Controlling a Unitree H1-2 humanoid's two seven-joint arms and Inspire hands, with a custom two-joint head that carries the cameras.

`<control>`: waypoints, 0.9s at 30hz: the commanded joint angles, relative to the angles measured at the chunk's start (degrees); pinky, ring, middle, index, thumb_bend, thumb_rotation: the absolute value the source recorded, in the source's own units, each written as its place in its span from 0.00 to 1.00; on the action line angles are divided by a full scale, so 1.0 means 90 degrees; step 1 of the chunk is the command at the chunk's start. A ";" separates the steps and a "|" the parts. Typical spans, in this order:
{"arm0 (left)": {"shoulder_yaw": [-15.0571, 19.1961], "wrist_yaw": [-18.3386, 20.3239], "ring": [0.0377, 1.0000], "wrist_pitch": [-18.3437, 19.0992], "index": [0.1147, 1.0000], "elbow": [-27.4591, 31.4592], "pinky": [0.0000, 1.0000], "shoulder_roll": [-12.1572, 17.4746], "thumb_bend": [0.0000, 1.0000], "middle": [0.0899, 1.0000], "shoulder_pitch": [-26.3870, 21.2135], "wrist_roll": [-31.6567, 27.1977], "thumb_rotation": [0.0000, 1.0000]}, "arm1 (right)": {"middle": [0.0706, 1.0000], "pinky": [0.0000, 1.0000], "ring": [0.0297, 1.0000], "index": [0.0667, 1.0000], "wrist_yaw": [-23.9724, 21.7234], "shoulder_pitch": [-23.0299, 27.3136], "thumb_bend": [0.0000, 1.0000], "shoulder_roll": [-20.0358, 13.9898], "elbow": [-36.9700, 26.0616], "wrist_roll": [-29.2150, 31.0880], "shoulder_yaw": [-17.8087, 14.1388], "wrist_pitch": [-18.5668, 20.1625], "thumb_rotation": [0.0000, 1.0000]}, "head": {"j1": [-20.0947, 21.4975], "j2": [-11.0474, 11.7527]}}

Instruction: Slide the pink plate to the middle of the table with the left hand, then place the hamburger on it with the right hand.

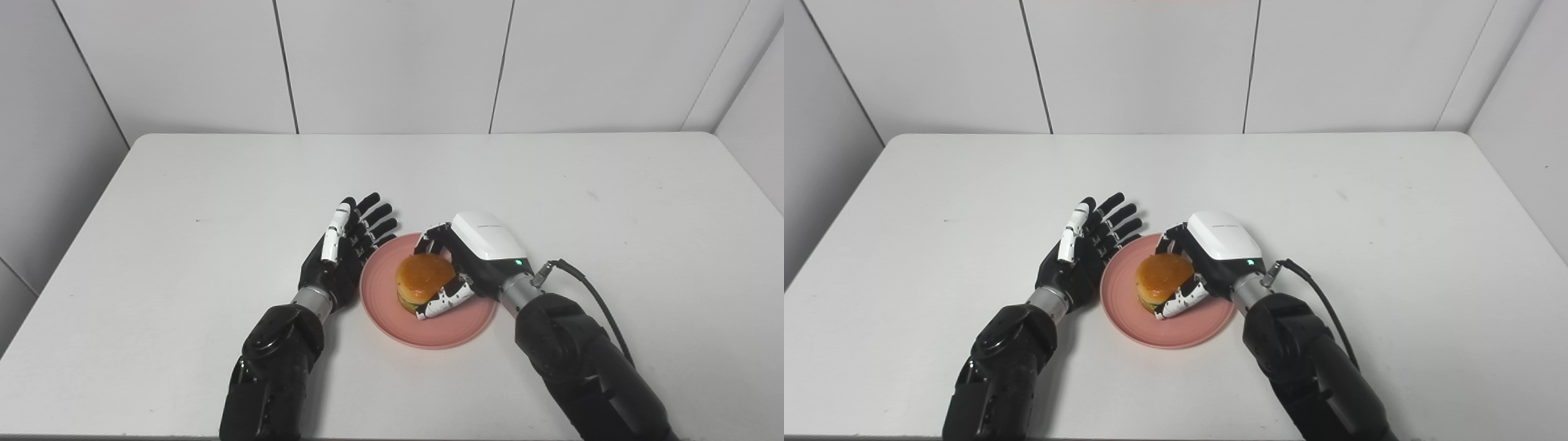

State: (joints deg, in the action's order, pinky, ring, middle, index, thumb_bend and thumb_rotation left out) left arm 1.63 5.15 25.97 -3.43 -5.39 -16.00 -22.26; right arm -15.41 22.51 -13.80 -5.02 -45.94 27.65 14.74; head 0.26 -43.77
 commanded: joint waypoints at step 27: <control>-0.0075 -0.0050 0.87 0.0077 0.86 0.0127 0.88 0.0026 0.34 0.87 -0.0176 0.0020 1.00 | 0.84 0.60 0.77 0.86 -0.1681 0.0324 0.90 -0.0258 -0.1541 -0.0948 -0.0222 0.0118 0.57 | 0.0054 0.0024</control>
State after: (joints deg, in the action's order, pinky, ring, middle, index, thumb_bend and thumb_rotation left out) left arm 1.28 4.74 26.03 -3.13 -5.21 -16.00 -22.32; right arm -28.72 22.55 -15.61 -16.02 -53.93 26.54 15.46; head 0.79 -43.51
